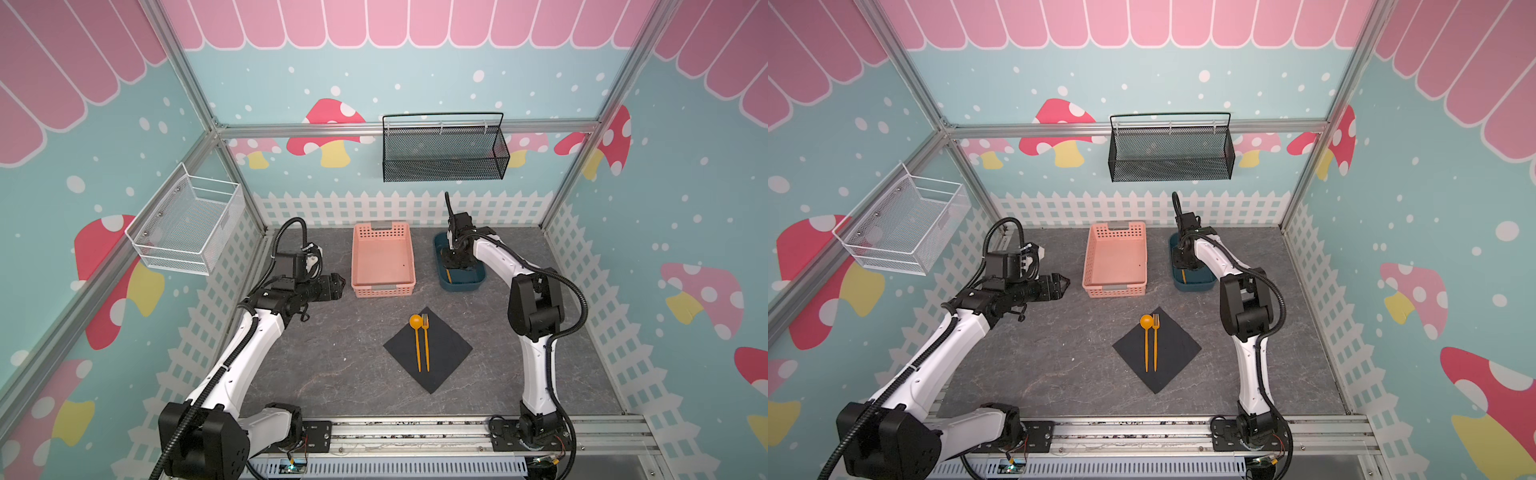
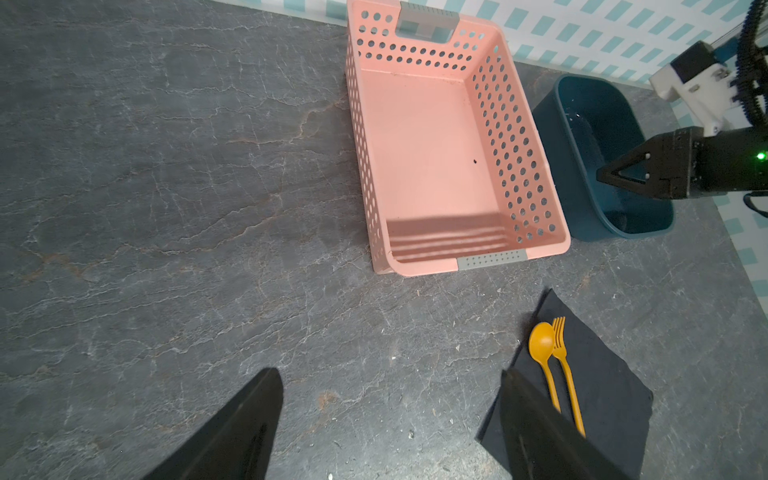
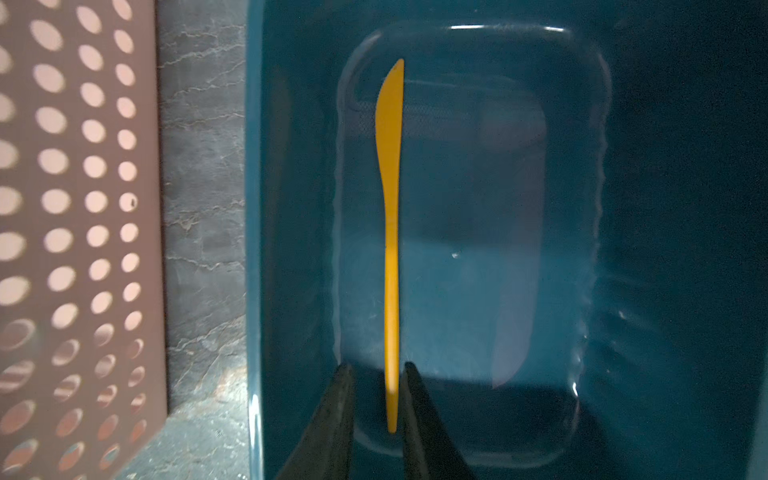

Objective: Place the utensils on the paper napkin and roll it up
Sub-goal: 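Lower the right gripper into the teal tub and grasp the yellow knife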

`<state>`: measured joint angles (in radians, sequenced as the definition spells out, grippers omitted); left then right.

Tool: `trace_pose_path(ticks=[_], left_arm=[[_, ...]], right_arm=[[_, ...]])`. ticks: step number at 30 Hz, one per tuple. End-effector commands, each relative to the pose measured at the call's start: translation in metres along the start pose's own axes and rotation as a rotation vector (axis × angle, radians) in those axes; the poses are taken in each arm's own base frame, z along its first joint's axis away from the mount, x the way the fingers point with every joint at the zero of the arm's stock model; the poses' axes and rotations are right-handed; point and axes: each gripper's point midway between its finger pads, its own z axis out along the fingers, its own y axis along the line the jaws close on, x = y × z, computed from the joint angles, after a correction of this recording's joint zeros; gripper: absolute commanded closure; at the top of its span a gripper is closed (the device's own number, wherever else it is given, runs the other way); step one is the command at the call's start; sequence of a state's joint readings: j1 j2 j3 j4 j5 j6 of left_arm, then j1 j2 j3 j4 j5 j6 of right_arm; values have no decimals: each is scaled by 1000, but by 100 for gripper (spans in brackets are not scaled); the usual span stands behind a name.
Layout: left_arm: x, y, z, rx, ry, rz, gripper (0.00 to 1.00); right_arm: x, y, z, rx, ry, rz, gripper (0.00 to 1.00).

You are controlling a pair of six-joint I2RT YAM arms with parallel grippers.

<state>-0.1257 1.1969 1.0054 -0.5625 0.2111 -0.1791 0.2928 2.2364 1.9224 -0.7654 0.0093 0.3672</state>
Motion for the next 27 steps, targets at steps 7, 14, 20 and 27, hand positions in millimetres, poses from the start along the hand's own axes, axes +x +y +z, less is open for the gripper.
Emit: trace_pose_path(ticks=[7,14,20,27], left_arm=[[3,6,6,-19,10,3,16],[4,6,8,-19,15,3,16],[4,6,7,-18,17,2,16],[5,6,7,-18,19,2,16]], right_arm=[[-3,-10,39,28,83,-28,76],[3,-12,61,37,122,-27,75],[24,-19,81,68,197,-22,75],[42,-25,89,95,263,-18,78]])
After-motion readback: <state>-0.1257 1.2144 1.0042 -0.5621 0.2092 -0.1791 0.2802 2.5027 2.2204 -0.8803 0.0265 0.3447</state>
